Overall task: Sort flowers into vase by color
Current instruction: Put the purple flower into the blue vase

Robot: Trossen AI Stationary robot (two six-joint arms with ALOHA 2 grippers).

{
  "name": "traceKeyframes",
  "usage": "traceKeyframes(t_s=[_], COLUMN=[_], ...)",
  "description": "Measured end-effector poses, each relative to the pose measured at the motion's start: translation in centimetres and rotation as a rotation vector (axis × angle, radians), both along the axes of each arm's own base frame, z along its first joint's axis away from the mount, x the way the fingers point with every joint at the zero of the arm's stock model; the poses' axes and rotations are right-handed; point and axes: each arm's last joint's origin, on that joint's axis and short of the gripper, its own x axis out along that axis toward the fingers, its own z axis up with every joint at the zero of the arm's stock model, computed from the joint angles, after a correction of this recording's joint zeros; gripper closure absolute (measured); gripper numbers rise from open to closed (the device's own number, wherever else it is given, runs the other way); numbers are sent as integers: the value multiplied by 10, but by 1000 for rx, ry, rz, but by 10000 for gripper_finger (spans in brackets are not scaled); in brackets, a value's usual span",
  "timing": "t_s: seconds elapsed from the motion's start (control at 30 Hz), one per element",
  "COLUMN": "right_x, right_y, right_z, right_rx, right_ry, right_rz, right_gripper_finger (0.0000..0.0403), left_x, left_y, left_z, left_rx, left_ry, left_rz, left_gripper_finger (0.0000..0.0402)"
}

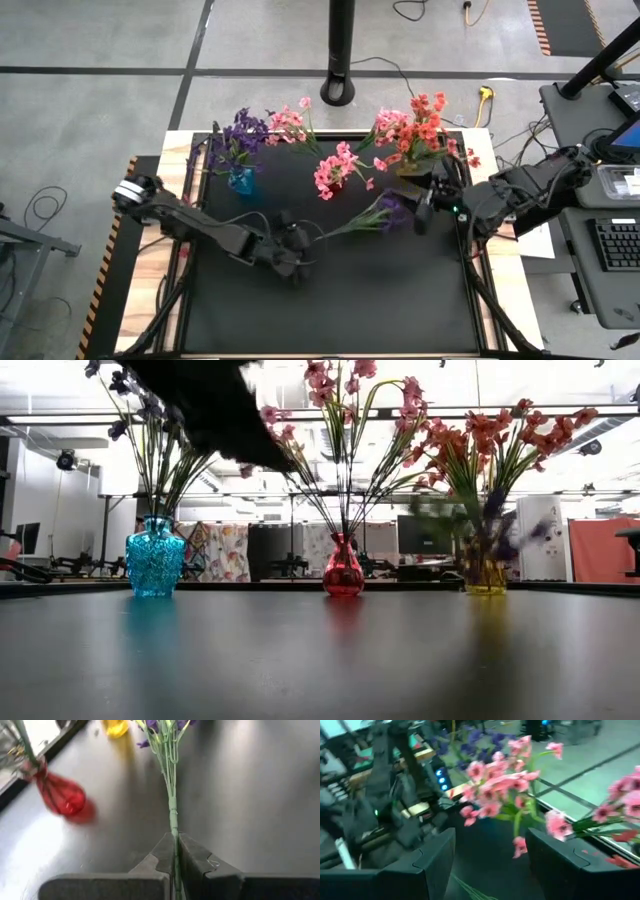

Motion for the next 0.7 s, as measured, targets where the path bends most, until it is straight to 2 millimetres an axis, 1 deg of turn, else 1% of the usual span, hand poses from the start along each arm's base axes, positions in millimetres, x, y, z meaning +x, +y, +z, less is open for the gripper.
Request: traceKeyframes(t_s=[0.17,0.27,0.37,0.5,0.6,0.7], right_x=[2,1,0,0,-2,-2], right_y=[21,35,51,69,79,90], right_z=[-3,-2,0,2,-1,-5], right_rx=[-46,-43,-60,-122,-176,-186], right_ry=[6,-26,-53,-71,-63,-56], right_rz=[50,96,171,255,256,269], right_gripper_finger=[170,170,170,170,170,170], left_x=[-23,-40,-58,-78,-88,-100], left_y=[-18,-26,-32,-37,-38,-37], left_z=[34,48,51,54,55,53], left_rx=[15,55,90,67,62,45], left_ry=[-91,-147,-196,-305,-407,-486], left_rz=[-93,-101,-89,-106,-155,-217], left_gripper_finger=[401,402,402,402,402,401])
